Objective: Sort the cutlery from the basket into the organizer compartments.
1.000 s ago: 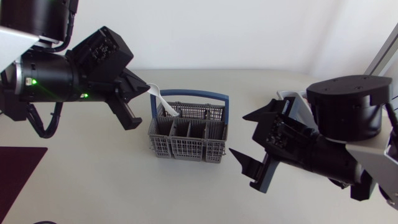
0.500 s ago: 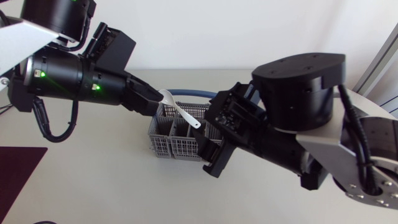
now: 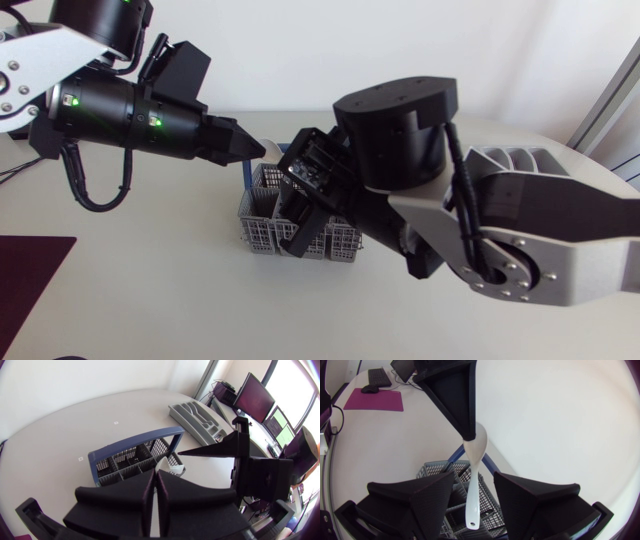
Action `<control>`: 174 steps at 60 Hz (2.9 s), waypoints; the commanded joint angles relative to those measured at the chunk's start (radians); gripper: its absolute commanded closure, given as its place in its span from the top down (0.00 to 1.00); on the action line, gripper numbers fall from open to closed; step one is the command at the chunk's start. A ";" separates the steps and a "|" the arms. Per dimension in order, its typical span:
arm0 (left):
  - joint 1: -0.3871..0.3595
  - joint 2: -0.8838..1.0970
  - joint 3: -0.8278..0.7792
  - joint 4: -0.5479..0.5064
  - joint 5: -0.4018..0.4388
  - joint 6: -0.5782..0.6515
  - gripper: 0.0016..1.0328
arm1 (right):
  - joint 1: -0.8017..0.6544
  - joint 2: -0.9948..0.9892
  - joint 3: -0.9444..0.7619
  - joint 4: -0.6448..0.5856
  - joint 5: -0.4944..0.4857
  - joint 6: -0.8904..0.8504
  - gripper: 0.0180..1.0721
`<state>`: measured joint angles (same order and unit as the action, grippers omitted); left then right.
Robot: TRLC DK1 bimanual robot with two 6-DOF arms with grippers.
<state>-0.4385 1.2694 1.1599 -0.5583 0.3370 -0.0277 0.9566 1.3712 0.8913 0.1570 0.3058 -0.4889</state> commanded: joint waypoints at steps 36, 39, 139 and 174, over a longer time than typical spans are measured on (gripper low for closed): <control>0.096 0.025 0.009 0.011 0.097 -0.012 0.03 | 0.004 0.135 0.104 0.053 0.042 -0.057 0.26; 0.095 0.025 0.007 0.011 0.097 -0.012 0.03 | 0.004 0.135 0.107 0.053 0.046 -0.062 0.26; 0.146 -0.188 -0.019 0.020 -0.093 0.134 0.64 | -0.424 -0.426 -0.157 -0.494 -0.430 -0.123 0.05; 0.118 -0.182 -0.140 0.113 -0.306 0.264 0.80 | -1.190 -0.222 -0.114 -0.817 -0.912 -0.683 0.05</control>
<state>-0.3222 1.0851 1.0573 -0.4602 0.0463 0.2073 -0.1654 1.0946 0.7685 -0.6277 -0.5812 -1.0607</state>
